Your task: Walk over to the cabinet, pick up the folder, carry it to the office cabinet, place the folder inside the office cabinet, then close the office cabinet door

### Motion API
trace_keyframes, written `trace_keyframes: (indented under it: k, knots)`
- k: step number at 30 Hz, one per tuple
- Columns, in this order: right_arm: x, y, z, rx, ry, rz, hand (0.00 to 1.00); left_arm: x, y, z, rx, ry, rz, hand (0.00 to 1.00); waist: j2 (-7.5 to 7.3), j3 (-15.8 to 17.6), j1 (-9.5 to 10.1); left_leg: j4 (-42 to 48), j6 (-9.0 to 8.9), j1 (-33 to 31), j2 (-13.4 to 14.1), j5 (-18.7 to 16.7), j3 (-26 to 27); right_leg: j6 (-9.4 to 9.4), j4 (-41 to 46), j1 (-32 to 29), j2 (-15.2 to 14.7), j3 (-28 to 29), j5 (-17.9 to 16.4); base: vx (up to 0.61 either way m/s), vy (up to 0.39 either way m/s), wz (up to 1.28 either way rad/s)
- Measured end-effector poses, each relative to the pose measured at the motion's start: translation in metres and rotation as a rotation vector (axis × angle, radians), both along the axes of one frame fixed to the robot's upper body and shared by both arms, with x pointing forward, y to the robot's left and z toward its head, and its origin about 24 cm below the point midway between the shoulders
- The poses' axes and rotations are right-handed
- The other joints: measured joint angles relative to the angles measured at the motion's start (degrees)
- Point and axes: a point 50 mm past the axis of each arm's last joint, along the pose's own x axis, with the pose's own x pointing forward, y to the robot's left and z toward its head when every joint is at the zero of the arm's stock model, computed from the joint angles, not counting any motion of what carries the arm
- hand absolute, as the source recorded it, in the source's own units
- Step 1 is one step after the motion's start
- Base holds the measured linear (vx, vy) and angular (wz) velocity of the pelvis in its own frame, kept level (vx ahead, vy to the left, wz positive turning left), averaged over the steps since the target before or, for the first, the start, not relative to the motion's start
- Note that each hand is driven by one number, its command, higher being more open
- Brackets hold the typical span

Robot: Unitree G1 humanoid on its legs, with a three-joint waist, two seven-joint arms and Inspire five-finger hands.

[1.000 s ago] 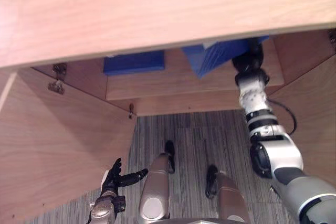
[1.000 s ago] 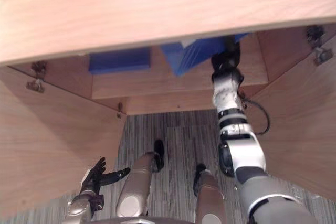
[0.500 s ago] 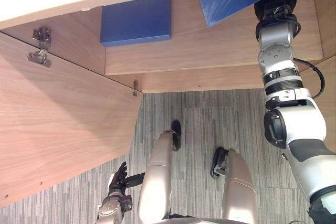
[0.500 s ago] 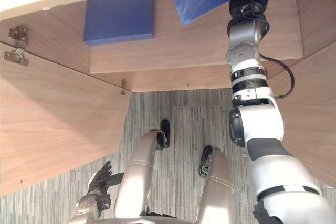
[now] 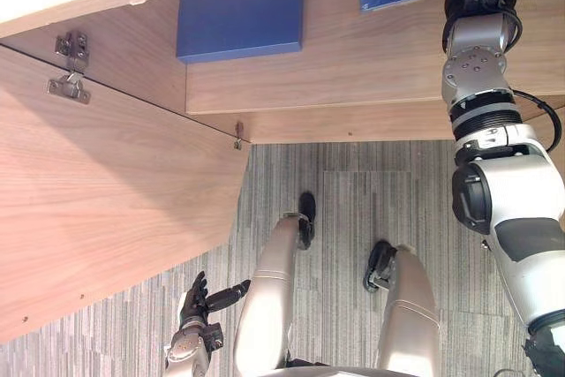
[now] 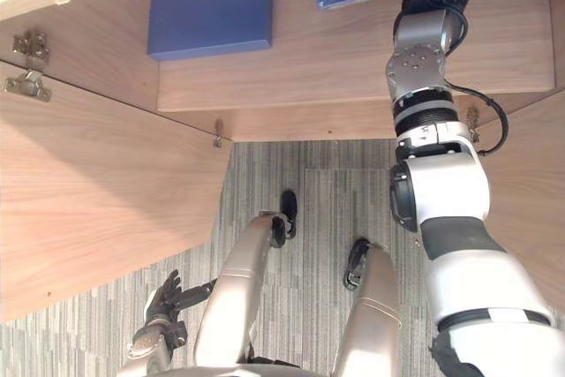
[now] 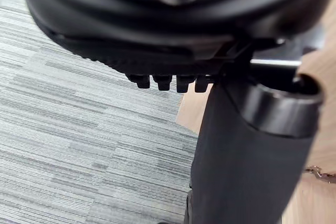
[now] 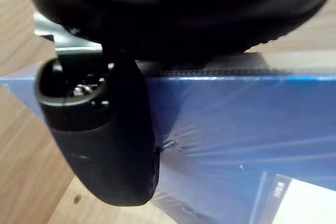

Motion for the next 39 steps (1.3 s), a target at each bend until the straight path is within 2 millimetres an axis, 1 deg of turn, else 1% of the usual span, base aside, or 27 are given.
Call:
trace_keyframes:
  k: [5, 7, 10, 12, 13, 15, 16, 18, 20, 23, 25, 31, 34, 36, 37, 38, 39]
  knots:
    - [0.002, -0.003, -0.008, 0.045, 0.042, -0.008, 1.0, 0.0, -0.006, -0.001, -0.017, 0.003, 0.003, 1.0, 0.05, 0.0, 0.55, -0.2, 0.05, -0.1, -0.4, 0.0, 0.0, 0.0, -0.3, 0.1, -0.4, -0.2, 0.0, -0.01, 0.012, 0.02]
    - [0.003, -0.003, -0.011, 0.04, 0.058, -0.006, 1.0, -0.001, -0.006, -0.002, -0.018, 0.005, 0.005, 1.0, 0.07, 0.0, 0.57, -0.2, 0.07, -0.1, -0.5, 0.0, -0.1, 0.01, -0.4, 0.2, -0.5, -0.3, 0.0, 0.0, 0.0, 0.0]
    - [0.006, 0.001, -0.016, -0.018, 0.101, 0.003, 1.0, -0.001, -0.005, -0.002, -0.023, 0.006, 0.017, 1.0, 0.15, -0.1, 0.47, -0.4, 0.07, 0.3, -0.5, 0.0, -0.1, 0.01, -0.7, 0.7, -0.5, -0.4, 0.0, -0.03, 0.022, 0.01]
    - [0.01, 0.006, -0.023, -0.165, 0.178, 0.005, 1.0, -0.003, -0.003, -0.002, -0.025, 0.011, 0.037, 1.0, 0.29, -0.2, 0.13, -0.5, 0.07, 0.5, -0.5, 0.0, -0.2, 0.03, -1.0, 0.9, -0.4, -0.4, 0.0, -0.03, 0.017, -0.01]
    - [0.011, 0.008, -0.025, -0.211, 0.197, 0.008, 1.0, -0.003, -0.002, -0.002, -0.025, 0.012, 0.041, 1.0, 0.33, -0.2, 0.04, -0.5, 0.07, 0.5, -0.4, 0.0, -0.1, 0.05, -1.0, 0.9, -0.4, -0.4, 0.0, -0.03, 0.014, -0.02]
    - [0.015, 0.014, -0.034, -0.412, 0.288, 0.012, 1.0, -0.003, -0.001, -0.003, -0.025, 0.013, 0.047, 1.0, 0.4, -0.3, -0.2, -0.8, 0.08, 0.6, -0.3, 0.1, -0.1, 0.11, -1.3, 1.1, -0.2, -0.4, 0.2, -0.03, 0.011, -0.02]
    - [0.016, 0.017, -0.036, -0.463, 0.306, 0.02, 1.0, -0.003, -0.001, -0.003, -0.026, 0.014, 0.046, 1.0, 0.4, -0.3, -0.31, -0.9, 0.1, 0.7, -0.3, 0.1, -0.1, 0.12, -1.5, 1.1, -0.2, -0.4, 0.2, 0.0, 0.0, 0.0]
    - [0.017, 0.021, -0.039, -0.534, 0.317, 0.032, 1.0, -0.004, -0.002, -0.003, -0.027, 0.017, 0.046, 1.0, 0.4, -0.3, -0.54, -1.3, 0.11, 1.2, -0.2, 0.1, 0.0, 0.14, -2.1, 1.7, 0.0, -0.4, 0.4, 0.0, 0.003, -0.02]
    - [0.019, 0.022, -0.045, -0.588, 0.347, 0.045, 1.0, -0.004, -0.002, -0.003, -0.029, 0.02, 0.046, 1.0, 0.39, -0.3, -0.7, -1.9, 0.11, 2.3, -0.1, 0.1, 0.0, 0.28, -3.2, 2.8, 0.3, -0.4, 0.7, 0.0, 0.008, -0.04]
    - [0.02, 0.024, -0.049, -0.673, 0.371, 0.051, 1.0, -0.004, -0.002, -0.003, -0.028, 0.02, 0.046, 1.0, 0.4, -0.5, -0.98, -2.4, 0.07, 2.5, 0.2, 0.1, 0.3, 0.35, -4.0, 2.9, 0.6, -0.2, 1.2, -0.01, 0.016, -0.07]
    - [0.021, 0.019, -0.053, -0.809, 0.415, 0.043, 1.0, -0.004, -0.002, -0.003, -0.03, 0.019, 0.044, 1.0, 0.39, -0.5, -1.15, -2.6, 0.07, 2.6, 0.3, 0.2, 0.5, 0.47, -4.3, 2.9, 0.7, -0.1, 1.4, -0.01, 0.026, -0.05]
    - [0.021, 0.006, -0.061, -1.005, 0.47, 0.089, 1.0, -0.003, 0.001, -0.002, -0.035, 0.011, 0.022, 1.0, 0.35, -0.7, -1.3, -3.5, 0.18, 3.3, 0.5, 0.5, 1.2, 0.64, -4.9, 3.0, 0.8, 0.6, 2.0, -0.04, 0.019, -0.05]
    - [0.02, -0.004, -0.073, -1.135, 0.521, 0.109, 1.0, -0.004, 0.004, -0.002, -0.037, 0.013, 0.008, 1.0, 0.16, -1.6, -1.71, -4.1, 0.3, 3.3, 0.6, 0.8, 1.3, 0.78, -6.0, 3.0, 1.0, 0.6, 2.7, -0.02, 0.021, -0.05]
    - [0.019, -0.013, -0.086, -1.294, 0.581, 0.114, 1.0, -0.003, 0.009, -0.001, -0.033, 0.009, -0.01, 1.0, -0.47, -2.5, -2.0, -4.4, 0.33, 3.4, 0.6, 0.8, 1.6, 0.95, -6.3, 3.0, 1.0, 0.9, 2.8, -0.01, 0.03, -0.04]
    - [0.017, -0.02, -0.09, -1.429, 0.618, 0.124, 1.0, -0.003, 0.014, 0.001, -0.016, 0.007, -0.03, 1.0, -0.97, -2.9, -2.02, -4.4, 0.33, 3.6, 0.6, 0.8, 1.6, 1.0, -6.4, 3.2, 1.0, 0.9, 2.9, 0.0, 0.0, 0.0]
    - [0.017, -0.021, -0.09, -1.439, 0.623, 0.133, 1.0, -0.003, 0.016, 0.001, -0.01, 0.006, -0.036, 1.0, -1.07, -3.0, -2.03, -4.4, 0.33, 3.6, 0.6, 0.8, 1.6, 1.0, -6.4, 3.2, 1.0, 0.9, 2.9, 0.0, 0.0, 0.0]
    - [0.016, -0.024, -0.096, -1.501, 0.639, 0.169, 1.0, -0.002, 0.02, 0.002, -0.003, 0.006, -0.05, 1.0, -1.35, -3.1, -2.01, -4.5, 0.31, 4.3, 0.6, 0.8, 1.6, 1.0, -6.7, 4.0, 1.0, 0.8, 2.9, 0.0, 0.0, 0.0]
